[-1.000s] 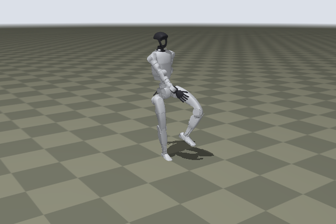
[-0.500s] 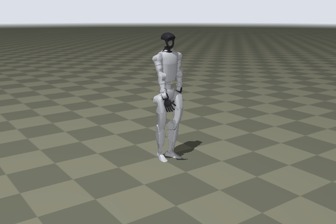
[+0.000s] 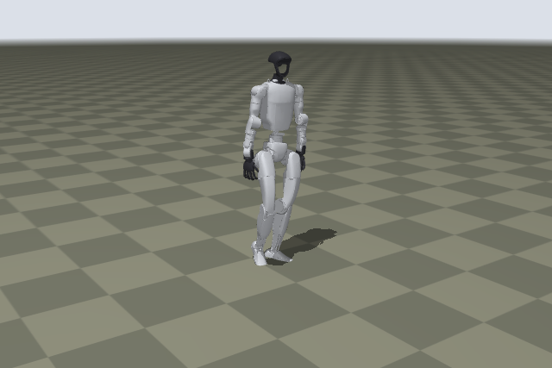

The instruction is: Upper body actions

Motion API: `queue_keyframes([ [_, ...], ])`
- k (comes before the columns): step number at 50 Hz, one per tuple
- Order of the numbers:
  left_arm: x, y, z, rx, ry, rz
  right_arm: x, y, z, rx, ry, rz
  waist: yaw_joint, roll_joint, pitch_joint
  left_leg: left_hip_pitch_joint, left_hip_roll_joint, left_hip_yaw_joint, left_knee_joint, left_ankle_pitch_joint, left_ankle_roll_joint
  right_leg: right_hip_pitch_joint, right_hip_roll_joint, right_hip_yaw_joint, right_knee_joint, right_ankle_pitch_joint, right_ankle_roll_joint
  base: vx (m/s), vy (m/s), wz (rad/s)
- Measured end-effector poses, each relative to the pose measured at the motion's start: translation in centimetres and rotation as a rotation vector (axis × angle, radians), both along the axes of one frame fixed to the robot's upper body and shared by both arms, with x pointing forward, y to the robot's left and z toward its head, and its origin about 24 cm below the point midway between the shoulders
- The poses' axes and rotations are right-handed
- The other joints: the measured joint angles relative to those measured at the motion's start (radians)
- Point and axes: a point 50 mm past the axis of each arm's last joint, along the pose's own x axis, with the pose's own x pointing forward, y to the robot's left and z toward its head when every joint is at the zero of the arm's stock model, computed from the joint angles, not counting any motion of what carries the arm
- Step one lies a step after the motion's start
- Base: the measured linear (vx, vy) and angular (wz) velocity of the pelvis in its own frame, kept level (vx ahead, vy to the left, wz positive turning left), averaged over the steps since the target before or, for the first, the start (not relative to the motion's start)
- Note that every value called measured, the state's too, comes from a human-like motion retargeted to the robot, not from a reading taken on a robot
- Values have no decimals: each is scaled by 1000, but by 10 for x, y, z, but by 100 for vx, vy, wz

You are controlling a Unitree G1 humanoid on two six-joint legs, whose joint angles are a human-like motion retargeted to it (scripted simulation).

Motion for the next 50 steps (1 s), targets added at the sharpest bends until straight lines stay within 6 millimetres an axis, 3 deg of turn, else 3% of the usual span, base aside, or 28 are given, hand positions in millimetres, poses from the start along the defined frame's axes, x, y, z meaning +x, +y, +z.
queue_keyframes([
  [2, 43, -1, 4, -4, -124, 1, -22, -9, 1, -36, 61, -9, -46, 20, 26, -4, 22, -12, 10, 3, 3, -126, -30, -26, 220, -58, -30, -12, 17, 24],
  [5, 110, -1, 18, 33, -315, -5, -56, -20, 5, -80, 175, -28, -127, 26, 77, 4, 37, -21, 24, 7, 10, -284, -163, -139, 504, -145, -129, -11, 13, 59],
  [10, 208, 4, 64, 164, -640, -16, -119, -27, 17, -128, 373, -51, -255, 34, 122, -11, 97, -56, 65, 19, 1, -592, -145, -118, 739, -200, -137, -2, 0, 90],
  [14, 257, 6, 101, 238, -831, 22, -153, -32, 28, -180, 487, -80, -326, 43, 125, -23, 141, -59, 90, 13, -10, -748, -149, -147, 780, -236, -188, 4, -1, 45],
  [18, 275, 1, 118, 249, -912, 58, -165, -32, 32, -190, 517, -165, -338, 53, 106, -26, 153, -45, 91, 11, -15, -799, -138, -167, 750, -252, -214, 7, 1, 5],
  [23, 270, 1, 113, 232, -898, 26, -137, -26, 22, -146, 409, -202, -325, 66, 77, -34, 143, -45, 84, 7, -6, -715, -108, -170, 675, -233, -177, 2, 2, -11],
  [27, 248, 5, 94, 239, -822, 9, -103, -18, 11, -98, 311, -180, -297, 70, 49, -27, 134, -15, 63, 11, -9, -570, -67, -159, 583, -199, -132, 3, 2, -41],
  [33, 190, -2, 52, 112, -605, -38, -54, -6, 1, -44, 186, -112, -238, 83, -15, -26, 118, 33, 20, 21, -14, -291, 15, -112, 289, -128, -52, 6, -2, -34],
  [38, 135, -2, 26, 82, -427, -76, -23, 4, -3, -30, 85, -38, -167, 40, -57, -6, 54, 61, -11, 16, -15, -31, 76, 9, -90, -56, -2, 6, -6, -37],
  [41, 104, -8, 15, 49, -334, -52, -17, 7, -3, -30, 62, -4, -131, 0, -86, -6, -1, 64, -15, 7, -12, 122, 77, 83, -347, -50, 35, 11, -13, -18],
  [45, 74, -9, 8, 8, -239, -11, -16, 10, -4, -23, 69, 33, -100, -56, -104, 4, -72, 66, -23, -3, -10, 280, 54, 60, -596, -298, 35, 7, -13, -11],
  [50, 53, -6, 4, 20, -168, 1, -34, 10, -3, -24, 134, 48, 7, -83, -138, 16, -87, 120, -51, -12, -33, 305, 38, -27, -726, -288, 18, 6, -15, -79],
])
